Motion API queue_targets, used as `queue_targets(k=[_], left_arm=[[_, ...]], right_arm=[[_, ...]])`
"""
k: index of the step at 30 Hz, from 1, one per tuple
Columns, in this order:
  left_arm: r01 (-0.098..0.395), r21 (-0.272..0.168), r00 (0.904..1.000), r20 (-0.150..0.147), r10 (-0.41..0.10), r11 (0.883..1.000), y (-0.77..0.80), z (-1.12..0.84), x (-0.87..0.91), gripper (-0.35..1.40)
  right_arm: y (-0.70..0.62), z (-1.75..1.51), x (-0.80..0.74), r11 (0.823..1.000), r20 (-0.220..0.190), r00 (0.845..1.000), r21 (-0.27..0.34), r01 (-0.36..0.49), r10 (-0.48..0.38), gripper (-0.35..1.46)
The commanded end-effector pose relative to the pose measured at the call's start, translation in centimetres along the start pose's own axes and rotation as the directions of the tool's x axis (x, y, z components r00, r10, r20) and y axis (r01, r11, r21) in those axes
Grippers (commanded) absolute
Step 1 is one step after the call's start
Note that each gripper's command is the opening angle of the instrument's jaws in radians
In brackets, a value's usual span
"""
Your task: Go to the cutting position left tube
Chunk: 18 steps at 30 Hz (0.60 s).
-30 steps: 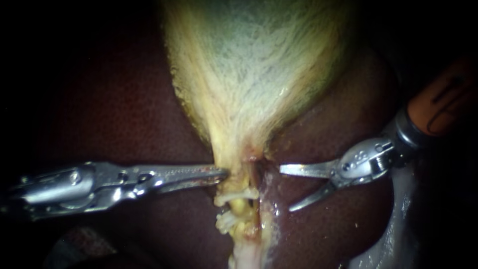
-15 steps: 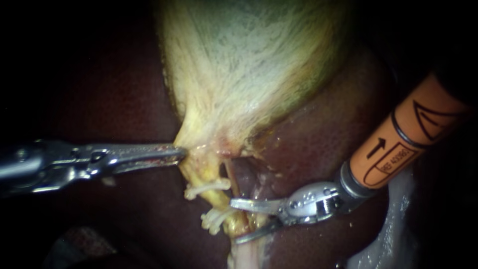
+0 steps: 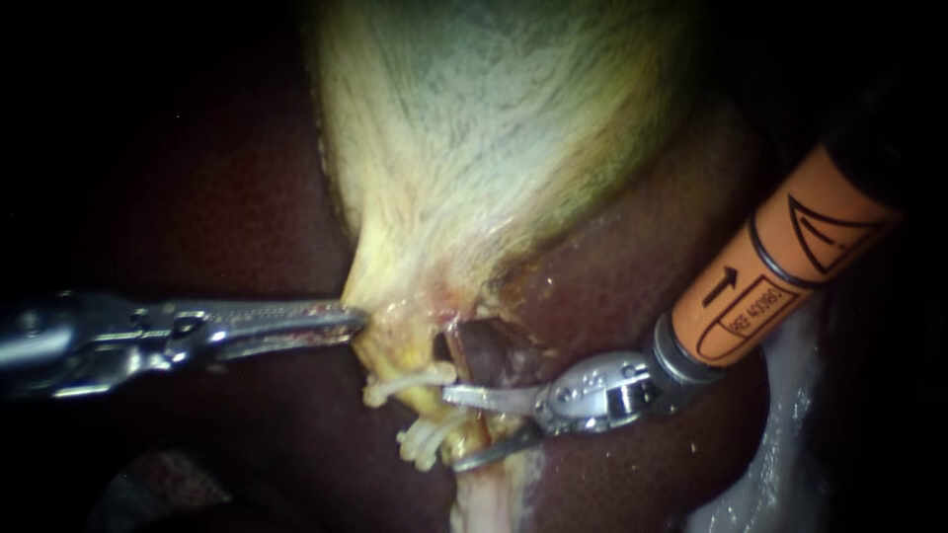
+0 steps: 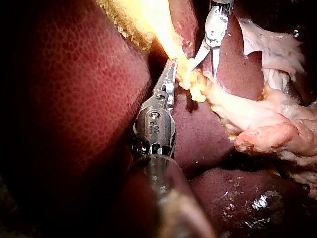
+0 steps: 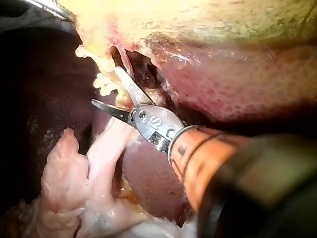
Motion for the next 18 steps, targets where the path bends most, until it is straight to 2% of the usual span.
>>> queue_targets(k=[1, 12, 18], left_arm=[[-0.001, 0.005, 1.0, 0.0, 0.001, 1.0, -0.02, 0.0, 0.0, -0.21], [-0.011, 0.022, 0.9999, 0.0, 0.011, 1.0, -0.09, 0.0, 0.02, -0.21], [-0.011, 0.025, 0.9999, 0.0, 0.011, 1.0, -0.04, 0.03, 0.02, -0.21]], right_arm=[[0.01, 0.01, 0.0, 1.0, -0.001, 1.0, -0.002, 0.0, 0.0, 1.3], [0.1, 0.15, 0.05, 1.0, 0.005, 1.0, -0.007, -0.004, 0.004, 1.31], [0.03, 0.24, 0.02, 0.996, 0.0, 1.0, 0.083, 0.018, -0.018, 1.3]])
